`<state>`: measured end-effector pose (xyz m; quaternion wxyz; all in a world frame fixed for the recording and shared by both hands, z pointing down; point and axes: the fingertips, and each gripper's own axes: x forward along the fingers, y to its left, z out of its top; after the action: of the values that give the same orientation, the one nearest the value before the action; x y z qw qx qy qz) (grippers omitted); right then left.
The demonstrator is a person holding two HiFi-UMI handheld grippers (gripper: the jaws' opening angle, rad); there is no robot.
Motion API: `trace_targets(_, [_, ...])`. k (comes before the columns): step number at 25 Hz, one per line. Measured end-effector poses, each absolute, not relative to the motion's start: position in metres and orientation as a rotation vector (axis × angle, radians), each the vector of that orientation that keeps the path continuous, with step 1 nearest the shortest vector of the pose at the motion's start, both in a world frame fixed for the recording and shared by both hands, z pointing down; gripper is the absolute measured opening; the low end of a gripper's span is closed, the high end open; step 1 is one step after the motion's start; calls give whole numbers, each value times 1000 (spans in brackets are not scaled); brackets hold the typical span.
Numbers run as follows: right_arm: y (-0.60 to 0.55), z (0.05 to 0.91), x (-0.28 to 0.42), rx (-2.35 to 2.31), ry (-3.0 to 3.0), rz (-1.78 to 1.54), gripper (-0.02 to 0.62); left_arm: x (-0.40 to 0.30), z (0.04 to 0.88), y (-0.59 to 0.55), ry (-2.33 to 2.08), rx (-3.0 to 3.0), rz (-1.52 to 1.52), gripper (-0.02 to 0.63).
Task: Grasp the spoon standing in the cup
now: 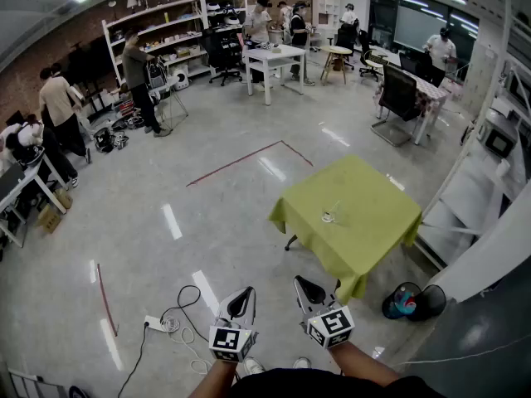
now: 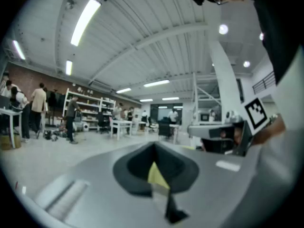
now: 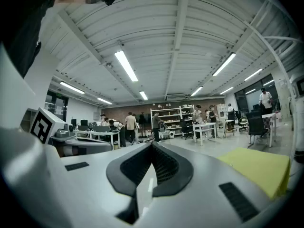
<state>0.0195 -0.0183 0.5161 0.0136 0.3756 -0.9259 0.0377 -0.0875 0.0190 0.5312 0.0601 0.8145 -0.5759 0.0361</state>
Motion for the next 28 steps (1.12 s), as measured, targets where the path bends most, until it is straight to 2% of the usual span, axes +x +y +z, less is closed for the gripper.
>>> trace_targets(9, [-21, 512, 21, 1144, -2902, 139, 6, -75, 528, 8, -1738, 2460, 75, 6])
trace_targets(28, [7, 513, -38, 1275, -2875, 174, 7, -132, 533, 28, -1652, 2545, 29, 6])
